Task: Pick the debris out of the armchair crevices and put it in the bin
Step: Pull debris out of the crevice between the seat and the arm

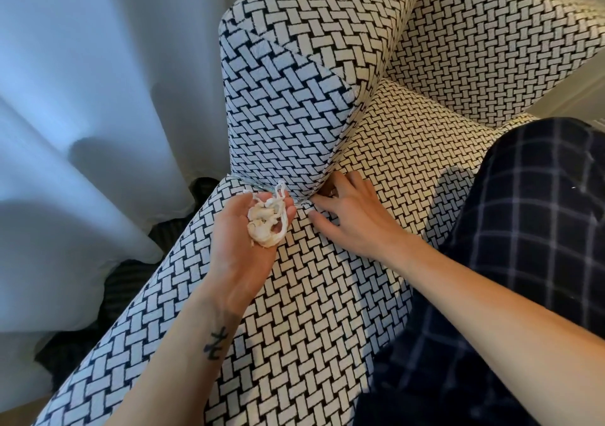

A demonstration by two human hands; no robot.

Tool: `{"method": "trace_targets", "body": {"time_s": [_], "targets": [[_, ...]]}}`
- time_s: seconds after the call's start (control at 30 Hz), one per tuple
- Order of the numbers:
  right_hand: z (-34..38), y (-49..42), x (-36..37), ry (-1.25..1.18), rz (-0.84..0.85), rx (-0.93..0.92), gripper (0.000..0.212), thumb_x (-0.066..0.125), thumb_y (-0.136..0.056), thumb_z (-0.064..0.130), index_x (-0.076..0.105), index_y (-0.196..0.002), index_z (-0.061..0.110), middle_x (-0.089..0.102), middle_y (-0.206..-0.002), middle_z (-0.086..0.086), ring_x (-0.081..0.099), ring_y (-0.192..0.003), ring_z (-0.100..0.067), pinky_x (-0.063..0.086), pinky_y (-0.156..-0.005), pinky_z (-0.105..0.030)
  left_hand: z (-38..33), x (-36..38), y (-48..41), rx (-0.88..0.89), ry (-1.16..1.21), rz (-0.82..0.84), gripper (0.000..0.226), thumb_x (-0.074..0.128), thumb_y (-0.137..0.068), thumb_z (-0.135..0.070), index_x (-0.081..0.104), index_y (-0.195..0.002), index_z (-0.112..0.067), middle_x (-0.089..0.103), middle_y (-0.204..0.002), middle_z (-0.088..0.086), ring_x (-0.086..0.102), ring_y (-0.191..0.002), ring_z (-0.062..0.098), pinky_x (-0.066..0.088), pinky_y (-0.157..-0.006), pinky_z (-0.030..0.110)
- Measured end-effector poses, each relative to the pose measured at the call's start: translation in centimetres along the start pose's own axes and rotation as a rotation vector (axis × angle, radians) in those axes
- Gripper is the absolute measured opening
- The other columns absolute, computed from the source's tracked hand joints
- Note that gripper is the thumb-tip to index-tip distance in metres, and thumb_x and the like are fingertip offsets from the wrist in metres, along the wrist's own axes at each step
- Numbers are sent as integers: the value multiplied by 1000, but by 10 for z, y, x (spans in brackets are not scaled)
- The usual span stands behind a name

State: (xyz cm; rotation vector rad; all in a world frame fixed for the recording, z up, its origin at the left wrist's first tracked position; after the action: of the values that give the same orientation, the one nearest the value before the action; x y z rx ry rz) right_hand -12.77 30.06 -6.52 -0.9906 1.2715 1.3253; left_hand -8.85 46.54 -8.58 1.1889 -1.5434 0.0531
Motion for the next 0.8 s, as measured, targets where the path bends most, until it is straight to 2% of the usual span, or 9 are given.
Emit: {"method": "trace_targets", "body": {"time_s": [0.03,0.1,0.2,0.27,0.37,0.5,0.67,0.73,0.8], "targets": [[-2,-1,-1,12,12,-29,45,42,-102,50,63,-136,29,39,-150,-9,30,-133,-27,29,-115,-50,0,0,0,0,0,5,22,43,-104,-19,57,-103,-2,67,-109,21,67,-101,30,56,-90,38],[-1,-3,-3,32,23,-68,46,42,-103,49,63,-136,25,45,-142,-11,45,-124,-25,44,-107,-45,-1,0,-2,0,2,8,21,43,-104,-19,56,-105,-3,66,-110,22,67,-100,30,57,-88,38],[5,-6,-3,61,80,-126,47,38,-106,45,62,-135,16,55,-117,-5,59,-92,-17,54,-80,-32,-1,-1,-3,-2,9,9,20,43,-104,-19,55,-106,-3,66,-111,22,68,-100,31,57,-87,38],[5,-9,-3,91,97,-168,48,36,-106,44,63,-130,13,55,-102,-1,59,-80,-15,54,-72,-31,0,-1,-3,-2,11,13,20,43,-104,-19,55,-104,-4,66,-109,21,68,-98,30,57,-86,38],[1,-11,-1,76,100,-195,49,36,-106,44,63,-131,12,54,-96,3,58,-79,-13,51,-70,-26,-1,-1,-3,2,-3,12,19,43,-103,-19,56,-103,-4,67,-108,20,69,-98,29,57,-88,38],[4,-7,1,-117,-10,-124,40,47,-105,35,64,-136,17,51,-93,11,46,-70,3,34,-60,-15,0,0,-1,4,-21,10,20,42,-104,-20,56,-104,-5,68,-108,20,69,-99,28,57,-89,37],[25,-4,9,-106,-109,-100,34,49,-105,40,66,-130,24,45,-82,11,42,-62,-3,25,-53,-16,0,3,1,-2,-22,26,23,42,-105,-20,58,-100,-5,66,-105,18,68,-99,27,59,-90,37],[26,-5,10,-152,-180,-48,33,52,-105,36,68,-130,22,46,-81,12,42,-61,-4,26,-52,-17,-1,3,2,5,-21,27,21,43,-103,-18,58,-97,-4,67,-103,18,68,-97,26,60,-89,37],[19,1,12,-289,-262,8,31,56,-103,28,69,-129,16,54,-86,11,49,-64,-5,38,-55,-19,-1,3,2,7,-23,23,21,43,-104,-18,58,-100,-4,68,-104,19,69,-96,27,59,-86,37]]}}
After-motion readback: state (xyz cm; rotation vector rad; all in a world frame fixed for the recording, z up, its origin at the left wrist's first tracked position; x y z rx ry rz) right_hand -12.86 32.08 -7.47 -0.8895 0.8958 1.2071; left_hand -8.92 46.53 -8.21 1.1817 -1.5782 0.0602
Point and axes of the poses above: each hand's wrist, its own y-axis away from the middle knuckle, its own x-axis out of the palm, z = x × y, the point moved 4 cm from there along -y, towards the middle knuckle
